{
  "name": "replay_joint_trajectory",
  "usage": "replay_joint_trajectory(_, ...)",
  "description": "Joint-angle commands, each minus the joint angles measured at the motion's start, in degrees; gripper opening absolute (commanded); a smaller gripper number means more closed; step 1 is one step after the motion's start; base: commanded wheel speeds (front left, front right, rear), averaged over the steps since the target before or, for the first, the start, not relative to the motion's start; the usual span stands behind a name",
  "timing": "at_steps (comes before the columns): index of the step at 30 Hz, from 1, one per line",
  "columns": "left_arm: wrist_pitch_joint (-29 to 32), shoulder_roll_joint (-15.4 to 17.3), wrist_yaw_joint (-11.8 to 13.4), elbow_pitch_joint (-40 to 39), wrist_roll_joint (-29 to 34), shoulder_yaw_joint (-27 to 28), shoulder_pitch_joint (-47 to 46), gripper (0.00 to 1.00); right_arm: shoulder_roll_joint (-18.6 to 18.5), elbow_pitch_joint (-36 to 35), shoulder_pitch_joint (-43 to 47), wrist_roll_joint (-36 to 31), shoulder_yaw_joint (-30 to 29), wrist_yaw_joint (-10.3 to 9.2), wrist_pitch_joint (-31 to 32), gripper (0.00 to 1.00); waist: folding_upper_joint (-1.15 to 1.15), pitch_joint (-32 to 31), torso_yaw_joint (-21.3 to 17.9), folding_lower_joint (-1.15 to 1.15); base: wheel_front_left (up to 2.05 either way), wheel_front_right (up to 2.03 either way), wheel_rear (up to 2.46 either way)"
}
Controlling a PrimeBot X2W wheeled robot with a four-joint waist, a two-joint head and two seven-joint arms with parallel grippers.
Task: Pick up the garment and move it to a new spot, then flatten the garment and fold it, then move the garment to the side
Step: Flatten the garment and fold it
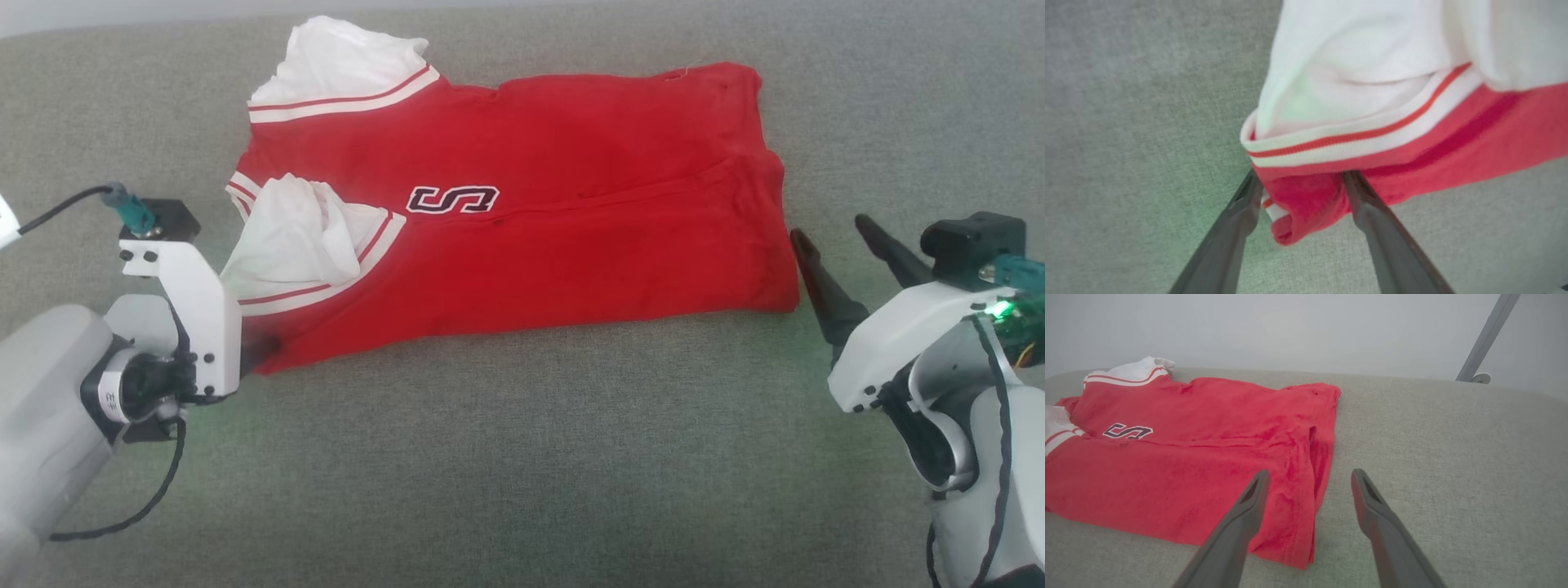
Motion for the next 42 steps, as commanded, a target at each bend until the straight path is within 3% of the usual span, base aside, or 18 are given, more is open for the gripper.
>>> replay_joint_trajectory(1,-0.2,-1.3,-0.9,1.7,-0.5,-0.3,0.5,1.00,0.3,0.2,0.6,0.4,-0.5,0.00,2.2,1.00,0.00,0.3,0.0,0.00,0.00,0.00,0.00)
replay_joint_trajectory(2,0.0,-1.8,-1.5,2.3,-0.7,-0.4,0.3,0.50,0.3,0.3,0.6,0.5,-0.4,0.00,3.6,1.00,0.00,0.4,0.1,0.00,0.00,0.00,0.00)
replay_joint_trajectory(3,-0.1,-2.2,-2.0,3.1,-0.7,-0.5,0.1,0.16,0.4,0.4,0.4,0.8,-0.3,0.00,4.8,1.00,0.00,0.6,0.2,0.00,0.00,0.00,0.00)
replay_joint_trajectory(4,-0.2,-2.5,-2.5,3.6,-0.3,-0.7,-0.2,0.00,1.0,0.9,-0.1,1.3,-1.0,0.00,6.2,1.00,0.00,0.7,0.2,0.00,0.00,0.00,0.00)
replay_joint_trajectory(20,-1.9,-8.9,-7.6,9.8,1.9,-1.6,-4.5,0.00,4.0,12.9,-9.9,-2.1,-3.1,0.01,29.5,1.00,0.00,3.5,4.1,0.00,0.00,0.00,0.00)
replay_joint_trajectory(21,-2.1,-9.1,-7.9,10.2,2.0,-1.5,-4.6,0.00,4.0,13.7,-10.1,-2.3,-3.1,0.01,30.5,0.91,0.00,3.6,4.3,0.00,0.00,0.00,0.00)
replay_joint_trajectory(22,-2.3,-9.4,-8.1,10.5,1.9,-1.5,-4.7,0.00,4.0,14.3,-10.3,-2.7,-3.3,0.01,31.3,0.31,0.00,3.6,4.5,0.00,0.00,0.00,0.00)
replay_joint_trajectory(23,-2.5,-9.7,-8.3,10.9,2.0,-1.5,-4.8,0.00,4.0,14.7,-10.5,-3.1,-3.5,0.01,31.9,0.00,0.00,3.6,4.7,0.00,0.00,0.00,0.00)
replay_joint_trajectory(32,-2.4,-9.3,-9.1,12.1,1.7,-1.3,-5.5,0.00,3.8,12.1,-10.5,-3.6,-4.7,0.01,35.4,0.00,0.00,2.5,5.5,0.00,0.00,0.00,0.00)
replay_joint_trajectory(42,-0.6,-6.9,-7.1,7.6,2.1,-1.6,-4.7,0.00,0.5,6.3,-8.9,-1.3,-3.3,0.00,39.8,0.00,0.00,-0.3,6.3,0.00,0.00,0.00,0.00)
